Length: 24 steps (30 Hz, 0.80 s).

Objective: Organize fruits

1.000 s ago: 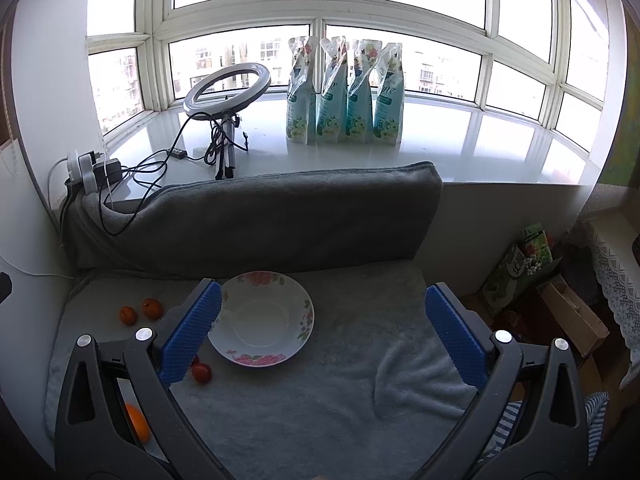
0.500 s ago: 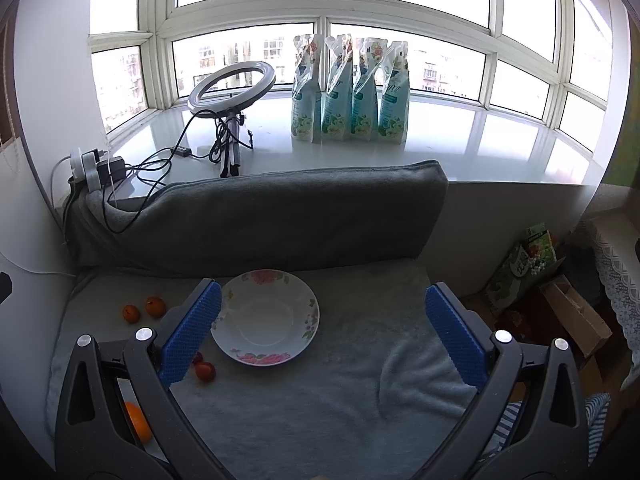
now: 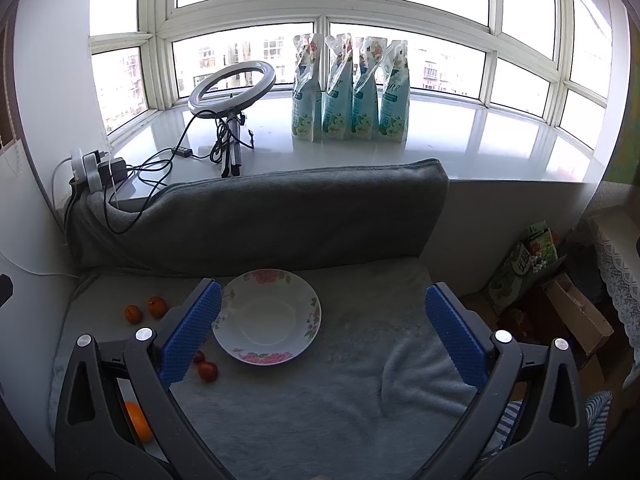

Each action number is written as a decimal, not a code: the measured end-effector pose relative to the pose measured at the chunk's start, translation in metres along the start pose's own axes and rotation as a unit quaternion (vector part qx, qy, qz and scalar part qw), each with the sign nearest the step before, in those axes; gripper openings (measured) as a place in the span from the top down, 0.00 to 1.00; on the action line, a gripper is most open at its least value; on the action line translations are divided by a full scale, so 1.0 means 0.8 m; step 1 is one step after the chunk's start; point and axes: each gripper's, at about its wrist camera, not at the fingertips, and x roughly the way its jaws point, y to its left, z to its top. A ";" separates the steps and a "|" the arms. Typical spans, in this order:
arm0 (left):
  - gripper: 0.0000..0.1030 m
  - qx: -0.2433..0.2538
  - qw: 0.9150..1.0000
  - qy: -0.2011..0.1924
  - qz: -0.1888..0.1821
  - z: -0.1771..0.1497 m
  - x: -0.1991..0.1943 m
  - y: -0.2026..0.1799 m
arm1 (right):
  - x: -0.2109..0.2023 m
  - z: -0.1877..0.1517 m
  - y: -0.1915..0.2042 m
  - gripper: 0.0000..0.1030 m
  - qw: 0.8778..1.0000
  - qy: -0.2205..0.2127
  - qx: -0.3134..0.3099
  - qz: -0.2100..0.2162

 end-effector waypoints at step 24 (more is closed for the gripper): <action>0.01 -0.007 1.000 0.030 0.006 -0.016 0.011 0.010 | 0.020 -0.009 0.010 0.00 0.999 0.031 -0.002 0.022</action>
